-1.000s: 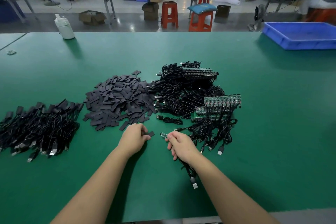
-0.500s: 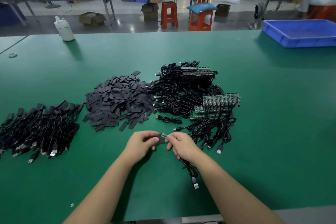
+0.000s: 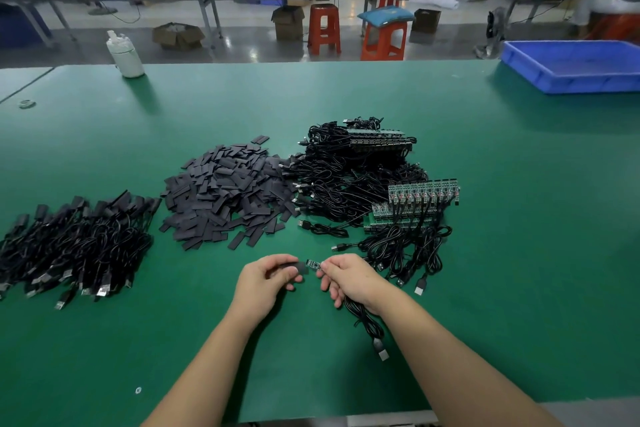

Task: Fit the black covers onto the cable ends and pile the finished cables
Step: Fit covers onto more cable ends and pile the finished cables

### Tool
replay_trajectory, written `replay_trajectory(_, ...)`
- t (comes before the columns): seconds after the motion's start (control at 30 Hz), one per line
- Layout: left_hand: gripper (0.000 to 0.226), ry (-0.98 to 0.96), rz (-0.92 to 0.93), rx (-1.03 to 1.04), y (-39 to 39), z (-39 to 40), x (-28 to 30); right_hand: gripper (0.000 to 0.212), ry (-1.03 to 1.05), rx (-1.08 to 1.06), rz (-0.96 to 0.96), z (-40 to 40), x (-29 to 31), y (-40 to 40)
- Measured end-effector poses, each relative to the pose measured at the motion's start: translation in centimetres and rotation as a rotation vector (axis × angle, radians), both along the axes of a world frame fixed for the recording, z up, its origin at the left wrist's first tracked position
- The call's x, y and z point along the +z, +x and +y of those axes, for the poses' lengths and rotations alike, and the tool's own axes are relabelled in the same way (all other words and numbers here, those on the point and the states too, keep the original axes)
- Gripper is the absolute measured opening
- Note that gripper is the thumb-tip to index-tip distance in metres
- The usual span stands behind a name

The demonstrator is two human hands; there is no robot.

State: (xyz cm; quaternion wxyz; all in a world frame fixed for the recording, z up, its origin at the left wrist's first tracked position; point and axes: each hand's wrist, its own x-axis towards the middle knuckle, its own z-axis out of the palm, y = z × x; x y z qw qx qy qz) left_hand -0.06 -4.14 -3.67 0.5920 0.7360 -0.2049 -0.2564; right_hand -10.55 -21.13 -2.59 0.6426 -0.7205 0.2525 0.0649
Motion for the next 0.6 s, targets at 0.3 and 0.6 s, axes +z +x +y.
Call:
replay_trajectory(0.3,0.014,-0.025,0.01,0.047,-0.09,-0.18,-0.47,0.028,-0.004,0.087,0.026,-0.59,-0.35,0.06)
replay_trajectory(0.6,0.018,-0.026,0.013,0.071,-0.68,-0.56,-0.11,0.028,-0.006,0.106,0.031,-0.55,-0.27,0.11)
